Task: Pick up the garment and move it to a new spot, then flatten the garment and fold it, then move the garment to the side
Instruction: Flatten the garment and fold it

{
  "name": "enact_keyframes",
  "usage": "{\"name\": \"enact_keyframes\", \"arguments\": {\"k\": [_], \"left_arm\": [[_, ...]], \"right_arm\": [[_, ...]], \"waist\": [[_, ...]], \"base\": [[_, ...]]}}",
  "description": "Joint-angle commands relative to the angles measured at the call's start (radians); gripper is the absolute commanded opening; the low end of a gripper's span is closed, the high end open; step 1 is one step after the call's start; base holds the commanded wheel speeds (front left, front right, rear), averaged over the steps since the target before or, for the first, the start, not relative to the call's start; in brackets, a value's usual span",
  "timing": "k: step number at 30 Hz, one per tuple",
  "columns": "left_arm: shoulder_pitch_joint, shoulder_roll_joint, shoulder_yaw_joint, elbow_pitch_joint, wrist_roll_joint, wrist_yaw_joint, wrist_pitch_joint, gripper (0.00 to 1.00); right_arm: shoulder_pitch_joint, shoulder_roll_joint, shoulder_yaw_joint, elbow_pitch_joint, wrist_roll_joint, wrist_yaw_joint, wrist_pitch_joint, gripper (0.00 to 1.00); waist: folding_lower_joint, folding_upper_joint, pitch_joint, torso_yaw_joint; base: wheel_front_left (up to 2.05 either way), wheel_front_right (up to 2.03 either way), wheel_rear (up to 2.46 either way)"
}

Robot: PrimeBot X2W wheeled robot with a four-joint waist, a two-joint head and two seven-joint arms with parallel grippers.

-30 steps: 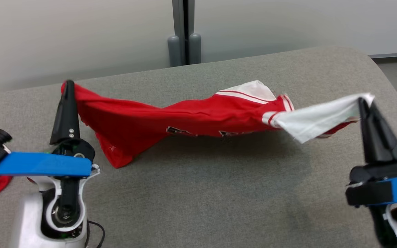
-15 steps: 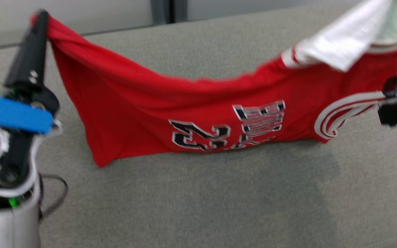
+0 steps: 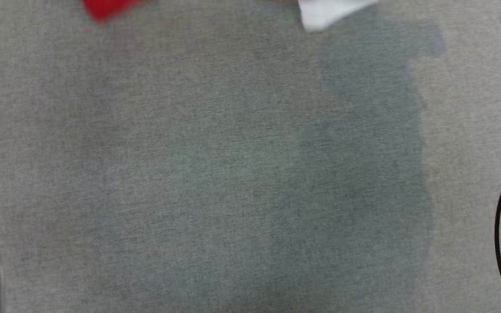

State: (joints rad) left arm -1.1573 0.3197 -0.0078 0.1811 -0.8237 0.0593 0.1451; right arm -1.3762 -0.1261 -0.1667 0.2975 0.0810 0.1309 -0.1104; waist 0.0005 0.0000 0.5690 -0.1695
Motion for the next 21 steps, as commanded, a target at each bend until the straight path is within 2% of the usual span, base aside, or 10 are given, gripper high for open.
{"name": "enact_keyframes", "arguments": {"k": [1, 4, 8, 12, 17, 21], "left_arm": [[-0.058, 0.008, 0.003, 0.031, 0.017, -0.02, -0.04, 0.0], [-0.12, 0.005, -0.013, 0.07, 0.036, -0.055, -0.088, 0.0], [-0.09, 0.009, -0.038, 0.119, 0.064, -0.095, -0.133, 0.0], [0.006, 0.007, -0.065, 0.179, 0.09, -0.124, -0.187, 0.0], [0.17, -0.02, -0.095, 0.27, 0.102, -0.147, -0.26, 0.0], [0.312, -0.05, -0.13, 0.32, 0.104, -0.161, -0.302, 0.0]], "right_arm": [[-0.063, 0.008, -0.012, 0.038, -0.037, 0.0, -0.054, 0.0], [-0.127, 0.005, -0.021, 0.091, -0.08, 0.0, -0.102, 0.0], [-0.102, -0.009, -0.002, 0.138, -0.094, 0.0, -0.127, 0.0], [0.018, -0.033, 0.059, 0.21, -0.073, 0.0, -0.131, 0.0], [0.212, -0.049, 0.189, 0.28, 0.02, 0.0, -0.116, 0.0], [0.389, -0.078, 0.266, 0.272, 0.098, 0.0, -0.078, 0.0]], "waist": [[-0.0005, 0.0, 0.006, 0.012], [-0.0005, 0.0, 0.001, 0.012], [-0.0005, 0.0, 0.006, 0.012], [-0.0005, 0.0, 0.005, 0.009], [-0.0005, 0.0, -0.013, 0.007], [-0.0005, 0.0, -0.062, 0.015]], "base": [[0.0, 0.0, 0.0], [0.0, 0.0, 0.0], [0.0, 0.0, 0.0], [0.0, 0.0, 0.0], [0.0, 0.0, 0.0], [0.0, 0.0, 0.0]]}}
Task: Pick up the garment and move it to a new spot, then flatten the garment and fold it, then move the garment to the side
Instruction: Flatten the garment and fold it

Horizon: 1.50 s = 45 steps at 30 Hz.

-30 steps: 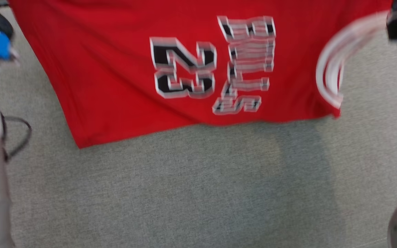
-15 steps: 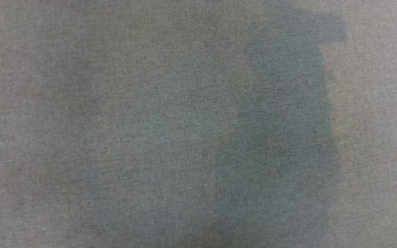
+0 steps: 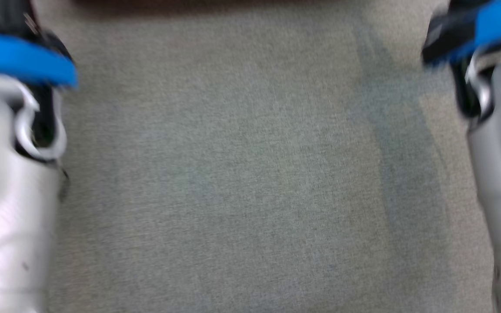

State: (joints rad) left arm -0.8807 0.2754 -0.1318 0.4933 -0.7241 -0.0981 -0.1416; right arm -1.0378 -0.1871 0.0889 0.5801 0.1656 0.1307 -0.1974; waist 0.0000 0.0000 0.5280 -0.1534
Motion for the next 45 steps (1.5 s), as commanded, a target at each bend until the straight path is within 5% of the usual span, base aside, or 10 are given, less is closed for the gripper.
{"name": "enact_keyframes", "arguments": {"k": [1, 11, 22, 32, 38, 45], "left_arm": [[0.076, -0.014, -0.016, 0.017, 0.002, -0.006, -0.017, 0.0], [0.447, -0.085, -0.06, -0.006, -0.058, -0.004, -0.006, 0.0], [0.759, -0.081, -0.095, -0.205, -0.067, 0.105, 0.093, 0.0], [0.983, -0.013, -0.098, -0.395, -0.067, 0.253, 0.249, 0.0], [1.034, -0.007, -0.117, -0.499, -0.082, 0.279, 0.304, 0.0], [0.93, -0.037, -0.092, -0.55, -0.149, 0.26, 0.339, 0.0]], "right_arm": [[0.096, -0.022, 0.019, -0.023, 0.037, 0.0, 0.027, 0.0], [0.573, -0.045, -0.001, -0.261, 0.159, 0.0, 0.292, 0.0], [0.994, 0.055, -0.13, -0.619, 0.136, 0.0, 0.616, 0.0], [1.173, 0.12, -0.224, -0.772, 0.112, 0.0, 0.797, 0.0], [1.22, 0.133, -0.231, -0.849, 0.134, 0.0, 0.877, 0.0], [1.089, 0.087, -0.188, -0.881, 0.097, 0.0, 0.824, 0.0]], "waist": [[0.0, 0.0, -0.036, 0.001], [0.0, 0.0, -0.224, 0.015], [0.0, 0.0, -0.334, 0.033], [0.0, 0.0, -0.361, 0.039], [0.0, 0.0, -0.362, 0.053], [0.0, 0.0, -0.335, 0.057]], "base": [[0.0, 0.0, 0.0], [0.0, 0.0, 0.0], [0.0, 0.0, 0.0], [0.0, 0.0, 0.0], [0.0, 0.0, 0.0], [0.0, 0.0, 0.0]]}}
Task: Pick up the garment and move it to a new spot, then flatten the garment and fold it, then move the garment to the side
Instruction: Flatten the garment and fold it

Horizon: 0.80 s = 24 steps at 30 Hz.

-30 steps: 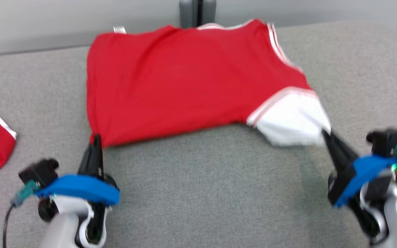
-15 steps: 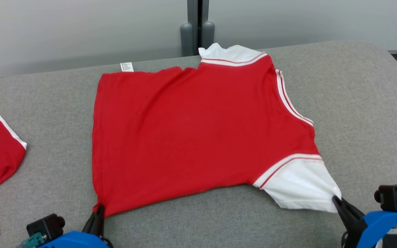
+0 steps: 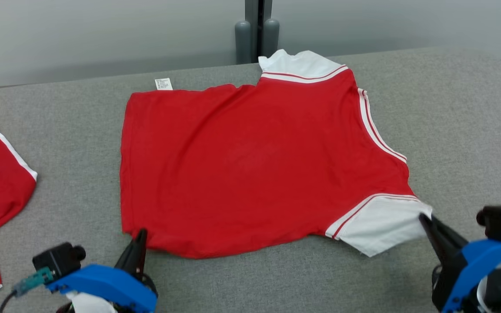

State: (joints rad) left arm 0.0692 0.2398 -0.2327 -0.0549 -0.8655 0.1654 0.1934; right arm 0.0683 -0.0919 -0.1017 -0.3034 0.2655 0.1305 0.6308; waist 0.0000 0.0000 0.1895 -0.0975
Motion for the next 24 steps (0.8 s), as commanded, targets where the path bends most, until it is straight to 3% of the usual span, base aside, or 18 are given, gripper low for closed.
{"name": "enact_keyframes", "arguments": {"k": [1, 7, 12, 24], "left_arm": [[-0.037, -0.011, 0.015, -0.002, -0.028, -0.01, 0.011, 0.0], [-0.148, -0.054, 0.048, 0.035, -0.091, -0.022, 0.012, 0.0], [-0.262, -0.094, 0.074, 0.148, -0.126, -0.046, -0.019, 0.0], [-0.418, -0.108, 0.08, 0.358, -0.091, -0.078, -0.106, 0.0]], "right_arm": [[-0.042, -0.017, 0.011, 0.01, -0.004, 0.0, -0.009, 0.0], [-0.203, -0.055, 0.026, 0.078, 0.029, 0.0, -0.048, 0.0], [-0.338, -0.09, 0.037, 0.176, 0.071, 0.0, -0.105, 0.0], [-0.5, -0.127, 0.092, 0.335, 0.072, 0.0, -0.219, 0.0]], "waist": [[0.0, 0.0, 0.008, 0.001], [0.0, 0.0, 0.045, 0.011], [0.0, 0.0, 0.09, 0.029], [0.0, 0.0, 0.155, 0.047]], "base": [[0.0, 0.0, 0.0], [0.0, 0.0, 0.0], [0.0, 0.0, 0.0], [0.0, 0.0, 0.0]]}}
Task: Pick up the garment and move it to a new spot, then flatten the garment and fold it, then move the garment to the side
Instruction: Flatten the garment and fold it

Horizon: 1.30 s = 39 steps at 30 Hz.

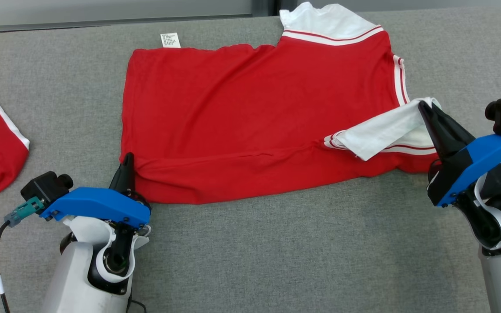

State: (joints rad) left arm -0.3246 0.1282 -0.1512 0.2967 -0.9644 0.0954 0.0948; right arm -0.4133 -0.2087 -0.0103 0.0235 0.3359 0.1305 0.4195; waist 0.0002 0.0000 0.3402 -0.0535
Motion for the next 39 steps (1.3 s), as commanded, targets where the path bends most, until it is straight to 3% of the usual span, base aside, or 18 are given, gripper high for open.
{"name": "enact_keyframes", "arguments": {"k": [1, 9, 11, 12, 13, 14, 25, 30, 39], "left_arm": [[-0.031, 0.002, -0.002, 0.018, 0.009, -0.01, -0.014, 0.0], [-0.062, -0.005, -0.02, 0.08, 0.035, -0.033, -0.053, 0.0], [-0.066, -0.006, -0.023, 0.086, 0.036, -0.035, -0.057, 0.04], [-0.069, -0.008, -0.026, 0.092, 0.04, -0.038, -0.061, 0.49], [-0.071, -0.01, -0.029, 0.097, 0.041, -0.041, -0.065, 1.0], [-0.071, -0.012, -0.032, 0.104, 0.042, -0.043, -0.069, 1.0], [-0.006, 0.018, -0.063, 0.135, 0.112, -0.065, -0.163, 1.0], [0.037, 0.045, -0.106, 0.146, 0.182, -0.042, -0.192, 1.0], [0.003, 0.085, -0.191, 0.187, 0.307, 0.012, -0.186, 1.0]], "right_arm": [[-0.028, -0.013, 0.004, 0.017, 0.002, 0.0, -0.014, 0.0], [-0.084, -0.038, 0.034, 0.075, 0.003, 0.0, -0.075, 0.0], [-0.089, -0.039, 0.035, 0.082, 0.003, 0.0, -0.083, 0.0], [-0.096, -0.04, 0.039, 0.089, 0.003, 0.0, -0.093, 0.12], [-0.104, -0.04, 0.039, 0.097, 0.003, 0.0, -0.106, 0.63], [-0.11, -0.04, 0.04, 0.105, 0.003, 0.0, -0.117, 1.0], [-0.092, -0.049, 0.055, 0.172, 0.016, 0.0, -0.232, 1.0], [0.005, -0.043, -0.023, 0.179, -0.015, 0.0, -0.165, 1.0], [0.092, 0.057, -0.148, 0.216, -0.084, 0.0, -0.148, 1.0]], "waist": [[-0.0002, 0.0, 0.006, 0.005], [-0.0002, 0.0, 0.019, 0.023], [-0.0002, 0.0, 0.02, 0.025], [-0.0002, 0.0, 0.02, 0.027], [-0.0002, 0.0, 0.019, 0.03], [-0.0002, 0.0, 0.018, 0.032], [-0.0002, 0.0, -0.043, 0.034], [-0.0002, 0.0, -0.069, 0.027], [-0.0002, 0.0, -0.053, 0.004]], "base": [[0.0, 0.0, 0.0], [0.0, 0.0, 0.0], [0.0, 0.0, 0.0], [0.0, 0.0, 0.0], [0.0, 0.0, 0.0], [0.0, 0.0, 0.0], [0.0, 0.0, 0.0], [0.0, 0.0, 0.0], [0.0, 0.0, 0.0]]}}
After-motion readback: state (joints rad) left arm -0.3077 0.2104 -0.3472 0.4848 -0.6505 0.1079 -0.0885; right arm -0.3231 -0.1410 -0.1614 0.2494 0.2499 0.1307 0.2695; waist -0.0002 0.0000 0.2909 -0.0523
